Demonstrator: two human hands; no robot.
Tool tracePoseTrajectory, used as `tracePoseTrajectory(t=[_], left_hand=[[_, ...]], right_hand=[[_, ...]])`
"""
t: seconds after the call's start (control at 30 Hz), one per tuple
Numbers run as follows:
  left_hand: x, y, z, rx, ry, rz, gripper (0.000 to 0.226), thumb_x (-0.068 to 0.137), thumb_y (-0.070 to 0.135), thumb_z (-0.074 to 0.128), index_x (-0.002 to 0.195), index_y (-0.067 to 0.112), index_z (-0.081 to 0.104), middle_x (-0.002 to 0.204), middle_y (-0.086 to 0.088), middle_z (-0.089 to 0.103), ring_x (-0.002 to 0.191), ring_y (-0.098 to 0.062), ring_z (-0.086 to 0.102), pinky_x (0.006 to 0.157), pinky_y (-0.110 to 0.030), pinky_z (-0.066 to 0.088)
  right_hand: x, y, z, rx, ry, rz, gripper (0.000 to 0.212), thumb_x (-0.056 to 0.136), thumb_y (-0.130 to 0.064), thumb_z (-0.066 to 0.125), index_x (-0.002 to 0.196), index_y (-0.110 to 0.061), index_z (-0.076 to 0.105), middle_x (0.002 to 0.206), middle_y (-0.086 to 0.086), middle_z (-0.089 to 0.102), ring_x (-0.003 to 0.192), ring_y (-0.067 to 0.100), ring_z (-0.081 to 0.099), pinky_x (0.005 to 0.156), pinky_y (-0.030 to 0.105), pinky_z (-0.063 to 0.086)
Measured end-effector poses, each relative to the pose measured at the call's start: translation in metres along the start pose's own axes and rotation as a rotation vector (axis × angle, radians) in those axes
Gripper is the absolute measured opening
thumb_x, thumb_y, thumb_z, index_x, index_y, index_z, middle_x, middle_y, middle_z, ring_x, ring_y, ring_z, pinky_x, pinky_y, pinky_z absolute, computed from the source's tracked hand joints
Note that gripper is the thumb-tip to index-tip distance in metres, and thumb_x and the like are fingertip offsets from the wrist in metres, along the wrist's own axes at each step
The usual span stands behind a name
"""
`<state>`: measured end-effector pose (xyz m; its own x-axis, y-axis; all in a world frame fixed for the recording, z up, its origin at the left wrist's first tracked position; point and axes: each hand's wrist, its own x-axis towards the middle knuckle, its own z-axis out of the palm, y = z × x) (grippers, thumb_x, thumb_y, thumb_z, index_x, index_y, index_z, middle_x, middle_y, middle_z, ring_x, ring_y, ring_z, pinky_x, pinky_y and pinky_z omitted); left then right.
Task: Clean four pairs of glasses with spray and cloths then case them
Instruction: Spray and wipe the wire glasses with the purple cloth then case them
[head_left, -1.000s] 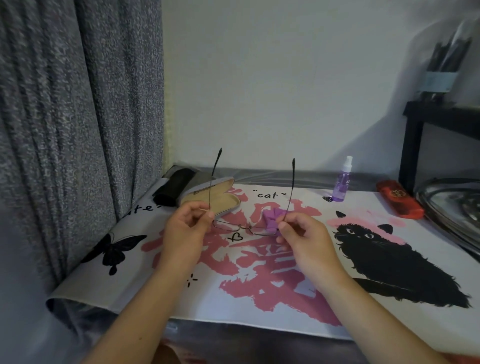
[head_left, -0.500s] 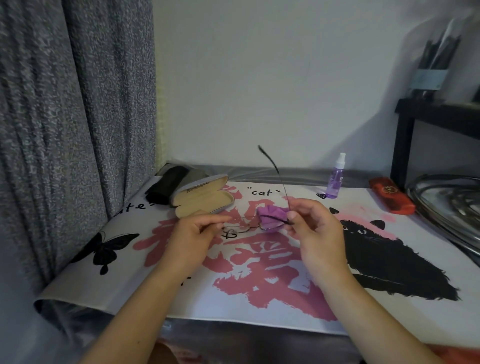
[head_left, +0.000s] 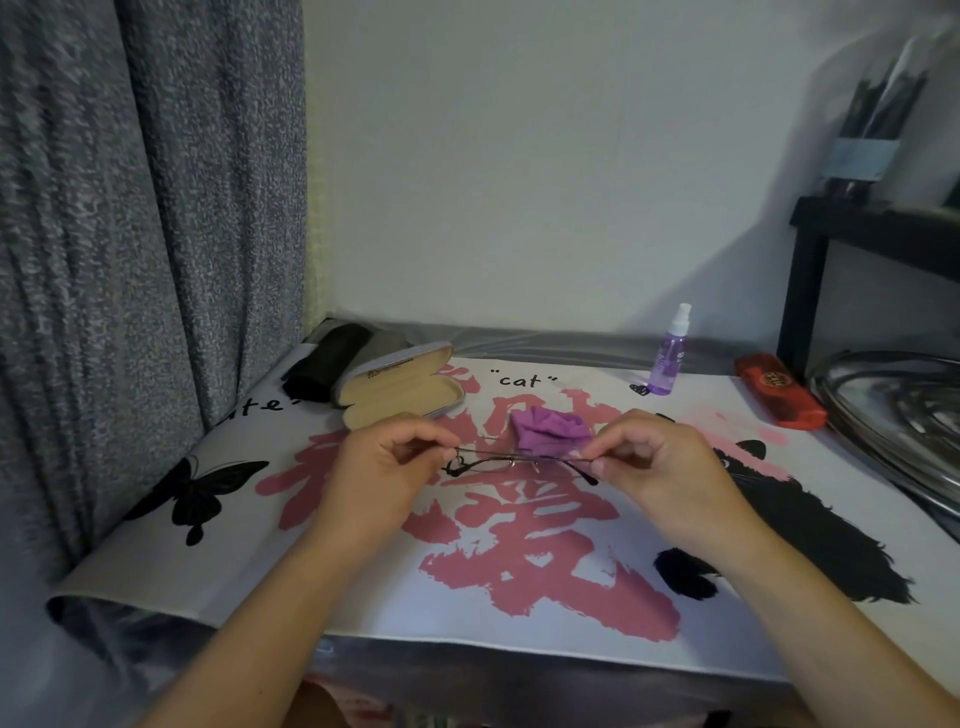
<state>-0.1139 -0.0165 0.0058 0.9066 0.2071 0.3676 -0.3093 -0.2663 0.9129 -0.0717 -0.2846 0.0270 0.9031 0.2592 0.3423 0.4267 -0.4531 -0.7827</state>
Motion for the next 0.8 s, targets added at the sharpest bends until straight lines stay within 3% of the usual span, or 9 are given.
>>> tracePoseTrajectory(t=[0.1, 0.27, 0.37, 0.47, 0.67, 0.8], left_hand=[[0.006, 0.008, 0.007, 0.011, 0.000, 0.040, 0.024, 0.083, -0.008, 0.074, 0.084, 0.015, 0.079, 0.089, 0.000, 0.077, 0.084, -0.013, 0.072, 0.079, -0.019, 0.057], [0.060, 0.011, 0.038, 0.185, 0.008, 0.104, 0.022, 0.087, -0.005, 0.071, 0.089, 0.015, 0.077, 0.092, 0.006, 0.074, 0.088, -0.004, 0.070, 0.086, -0.018, 0.056], [0.095, 0.000, 0.064, 0.341, -0.006, 0.108, 0.021, 0.090, -0.004, 0.068, 0.096, 0.015, 0.076, 0.095, 0.005, 0.071, 0.090, -0.006, 0.067, 0.089, -0.021, 0.055], [0.112, -0.018, 0.084, 0.473, 0.040, 0.128, 0.023, 0.092, -0.004, 0.066, 0.100, 0.015, 0.076, 0.101, 0.004, 0.070, 0.096, -0.011, 0.065, 0.090, -0.025, 0.052], [0.107, -0.031, 0.090, 0.673, -0.047, 0.133, 0.026, 0.093, 0.000, 0.061, 0.100, 0.018, 0.077, 0.099, 0.002, 0.071, 0.089, -0.013, 0.061, 0.086, -0.030, 0.052], [0.104, -0.029, 0.084, 0.627, 0.015, 0.104, 0.025, 0.095, 0.004, 0.059, 0.099, 0.021, 0.077, 0.097, 0.005, 0.068, 0.088, -0.012, 0.062, 0.084, -0.033, 0.054]], right_hand=[[0.006, 0.000, -0.002, -0.057, 0.053, -0.031, 0.027, 0.086, 0.005, 0.073, 0.080, -0.021, 0.077, 0.086, -0.006, 0.072, 0.079, 0.009, 0.069, 0.077, 0.027, 0.058], [0.047, 0.005, -0.008, -0.182, 0.214, -0.080, 0.027, 0.085, 0.011, 0.069, 0.077, -0.015, 0.071, 0.080, -0.015, 0.065, 0.073, -0.005, 0.063, 0.069, 0.005, 0.045], [0.083, 0.026, -0.006, -0.320, 0.246, -0.064, 0.039, 0.083, 0.014, 0.066, 0.077, -0.025, 0.067, 0.080, -0.017, 0.059, 0.074, 0.006, 0.060, 0.073, 0.015, 0.048], [0.104, 0.047, -0.001, -0.426, 0.231, -0.076, 0.039, 0.076, 0.020, 0.061, 0.078, -0.018, 0.070, 0.079, -0.010, 0.060, 0.075, 0.012, 0.057, 0.076, 0.031, 0.052], [0.110, 0.074, 0.006, -0.492, 0.086, 0.035, 0.038, 0.081, 0.014, 0.054, 0.093, -0.017, 0.074, 0.091, 0.000, 0.071, 0.088, 0.019, 0.062, 0.072, 0.028, 0.048], [0.103, 0.068, -0.002, -0.428, 0.199, 0.078, 0.022, 0.091, -0.002, 0.059, 0.096, -0.018, 0.074, 0.087, -0.006, 0.069, 0.080, 0.015, 0.060, 0.073, 0.025, 0.044]])
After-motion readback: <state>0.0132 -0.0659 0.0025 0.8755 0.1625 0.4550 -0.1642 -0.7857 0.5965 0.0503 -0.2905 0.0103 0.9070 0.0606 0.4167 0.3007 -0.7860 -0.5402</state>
